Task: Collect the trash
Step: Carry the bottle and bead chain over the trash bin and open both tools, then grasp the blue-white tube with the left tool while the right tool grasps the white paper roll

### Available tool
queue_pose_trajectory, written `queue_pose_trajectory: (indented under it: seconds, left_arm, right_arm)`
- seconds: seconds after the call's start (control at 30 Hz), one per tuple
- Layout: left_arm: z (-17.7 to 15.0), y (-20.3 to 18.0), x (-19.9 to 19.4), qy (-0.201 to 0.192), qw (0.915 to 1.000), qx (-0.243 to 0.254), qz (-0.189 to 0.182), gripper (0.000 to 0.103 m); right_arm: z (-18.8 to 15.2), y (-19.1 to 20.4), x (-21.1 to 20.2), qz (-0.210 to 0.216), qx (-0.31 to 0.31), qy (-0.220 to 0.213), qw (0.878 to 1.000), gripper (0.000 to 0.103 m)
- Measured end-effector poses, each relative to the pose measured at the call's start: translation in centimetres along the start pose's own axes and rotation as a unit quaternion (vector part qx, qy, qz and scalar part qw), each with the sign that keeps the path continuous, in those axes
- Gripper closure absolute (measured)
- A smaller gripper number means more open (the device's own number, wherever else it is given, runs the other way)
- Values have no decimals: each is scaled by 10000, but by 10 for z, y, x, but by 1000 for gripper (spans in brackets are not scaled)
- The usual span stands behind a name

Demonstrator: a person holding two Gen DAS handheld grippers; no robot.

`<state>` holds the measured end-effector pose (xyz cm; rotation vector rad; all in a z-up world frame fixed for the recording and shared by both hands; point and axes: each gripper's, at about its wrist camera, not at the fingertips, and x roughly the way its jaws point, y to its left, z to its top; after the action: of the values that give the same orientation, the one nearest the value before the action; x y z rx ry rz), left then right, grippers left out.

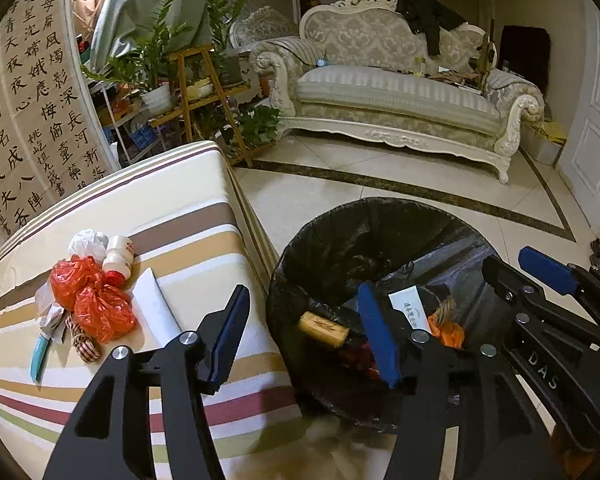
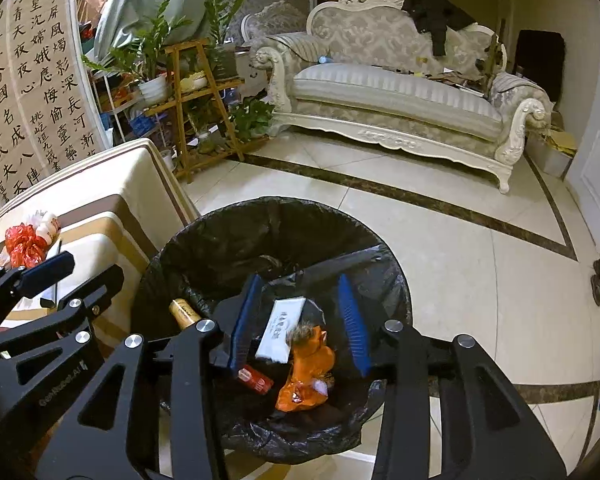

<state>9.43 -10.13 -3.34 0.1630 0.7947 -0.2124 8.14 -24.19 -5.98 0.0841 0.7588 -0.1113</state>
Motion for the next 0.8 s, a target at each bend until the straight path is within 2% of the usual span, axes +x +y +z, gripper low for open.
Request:
queue_pose_trajectory:
  seconds: [0.4, 0.8]
  left_arm:
    - [-2, 15, -10, -89, 9997, -177, 118, 37]
    - [-10, 54, -25, -155, 9980, -472, 400, 37]
  right_arm:
    - [2, -4, -6, -40, 95, -74, 9999, 56]
    - [3, 20, -12, 194, -108, -48, 9997, 55]
